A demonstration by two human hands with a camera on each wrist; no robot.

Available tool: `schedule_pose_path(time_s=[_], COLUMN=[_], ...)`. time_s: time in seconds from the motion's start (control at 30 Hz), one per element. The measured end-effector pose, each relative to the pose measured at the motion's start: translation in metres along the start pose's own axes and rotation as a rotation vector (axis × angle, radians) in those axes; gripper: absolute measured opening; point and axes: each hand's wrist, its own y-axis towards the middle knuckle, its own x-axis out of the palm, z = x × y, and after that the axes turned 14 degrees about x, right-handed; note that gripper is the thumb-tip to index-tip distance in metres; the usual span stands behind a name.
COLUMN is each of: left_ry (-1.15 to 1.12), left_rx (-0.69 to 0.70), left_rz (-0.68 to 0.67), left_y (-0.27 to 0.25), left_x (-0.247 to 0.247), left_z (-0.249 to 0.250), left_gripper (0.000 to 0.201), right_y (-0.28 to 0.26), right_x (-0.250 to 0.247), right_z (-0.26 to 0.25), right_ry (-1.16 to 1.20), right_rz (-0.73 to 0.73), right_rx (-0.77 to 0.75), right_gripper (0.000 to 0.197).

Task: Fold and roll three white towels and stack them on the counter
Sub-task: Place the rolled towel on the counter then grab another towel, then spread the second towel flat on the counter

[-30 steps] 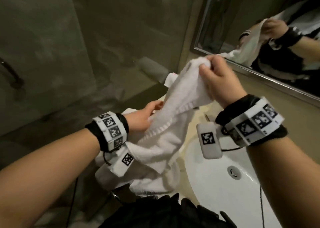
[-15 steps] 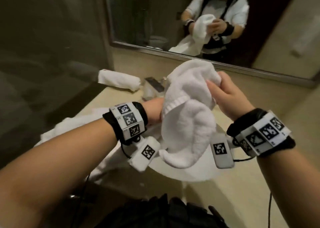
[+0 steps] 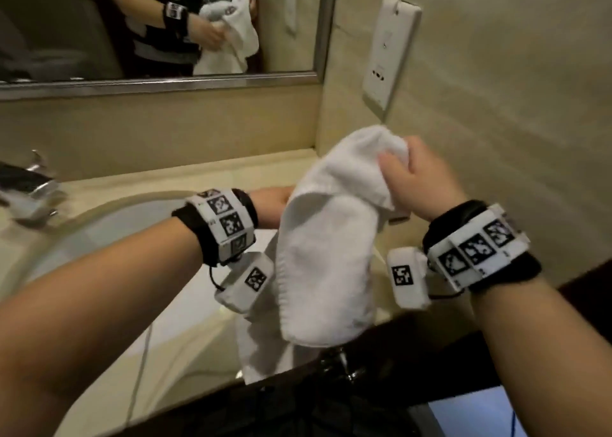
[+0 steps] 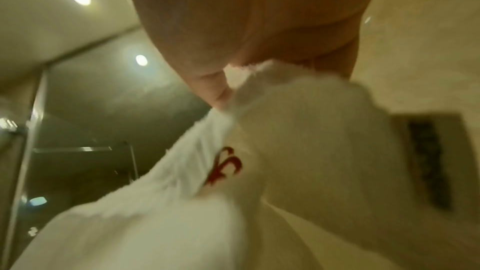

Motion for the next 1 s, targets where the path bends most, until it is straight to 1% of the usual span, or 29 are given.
schedule_pose_path(time_s=[0.03,0.07,0.1,0.17,0.2,0.23,0.27,0.33,0.37,0.4,0.43,0.5,0.53,0.57,0.63,0.7,0.77,0.83,0.87,0.9,0.93,0.97,1.0], left_ry=[-0.009,-0.084,-0.193,-0.332,-0.294,-0.259,-0.177,-0.043,0.009,0.052,0.078,0.058,0.039,0.037,0.059,0.049,0.076,0.115,0.126,0.143,0.154,0.162,0.155], left_rx=[-0.021,-0.072,-0.102,-0.113,-0.095,-0.076,-0.055,-0.012,0.003,-0.008,-0.019,-0.074,-0.089,-0.096,-0.144,-0.209,-0.24,-0.268,-0.273,-0.274,-0.268,-0.26,-0.252], left_rz=[-0.02,-0.044,-0.052,-0.096,-0.153,-0.203,-0.25,-0.292,-0.285,-0.264,-0.225,-0.127,-0.084,-0.042,0.054,0.17,0.201,0.238,0.289,0.365,0.455,0.552,0.637], left_y=[-0.001,0.0,-0.002,-0.002,-0.002,0.0,0.002,0.006,0.008,0.008,0.009,0.007,0.004,0.001,-0.01,-0.028,-0.05,-0.07,-0.077,-0.084,-0.087,-0.09,-0.09], left_x=[0.0,0.005,0.01,0.024,0.03,0.039,0.048,0.072,0.082,0.088,0.09,0.083,0.074,0.064,0.04,0.017,-0.003,-0.021,-0.029,-0.038,-0.045,-0.055,-0.065], left_z=[-0.01,-0.02,-0.032,-0.045,-0.046,-0.05,-0.05,-0.053,-0.055,-0.055,-0.057,-0.059,-0.061,-0.064,-0.074,-0.088,-0.103,-0.11,-0.112,-0.112,-0.113,-0.113,-0.113], left_gripper=[0.043,0.037,0.029,0.025,0.028,0.037,0.05,0.071,0.074,0.067,0.055,0.032,0.026,0.028,0.034,0.025,0.021,0.016,0.016,0.016,0.018,0.02,0.021], right_y=[0.004,0.007,0.01,0.014,0.016,0.02,0.024,0.029,0.031,0.032,0.034,0.034,0.033,0.032,0.029,0.027,0.022,0.021,0.02,0.018,0.016,0.016,0.015], right_x=[0.009,0.019,0.029,0.045,0.049,0.054,0.054,0.052,0.049,0.046,0.042,0.036,0.034,0.032,0.033,0.037,0.043,0.048,0.047,0.045,0.042,0.039,0.038], right_z=[0.009,0.017,0.023,0.03,0.03,0.029,0.026,0.022,0.02,0.019,0.018,0.021,0.024,0.027,0.034,0.038,0.037,0.033,0.031,0.027,0.023,0.017,0.012], right_ry=[-0.067,-0.119,-0.148,-0.149,-0.13,-0.102,-0.07,-0.016,0.011,0.027,0.027,-0.015,-0.042,-0.068,-0.083,-0.06,0.0,0.102,0.148,0.129,0.039,-0.09,-0.244], right_rz=[-0.001,-0.017,-0.042,-0.101,-0.114,-0.119,-0.113,-0.09,-0.073,-0.052,-0.021,0.041,0.056,0.052,0.003,-0.062,-0.109,-0.143,-0.178,-0.224,-0.284,-0.35,-0.409], right_rx=[0.043,0.07,0.074,0.07,0.062,0.052,0.046,0.05,0.048,0.042,0.035,0.04,0.05,0.06,0.083,0.125,0.17,0.211,0.213,0.157,0.061,-0.045,-0.135], right_gripper=[0.034,0.036,0.038,0.038,0.038,0.037,0.037,0.037,0.036,0.036,0.037,0.035,0.033,0.032,0.037,0.043,0.043,0.037,0.039,0.048,0.059,0.068,0.071])
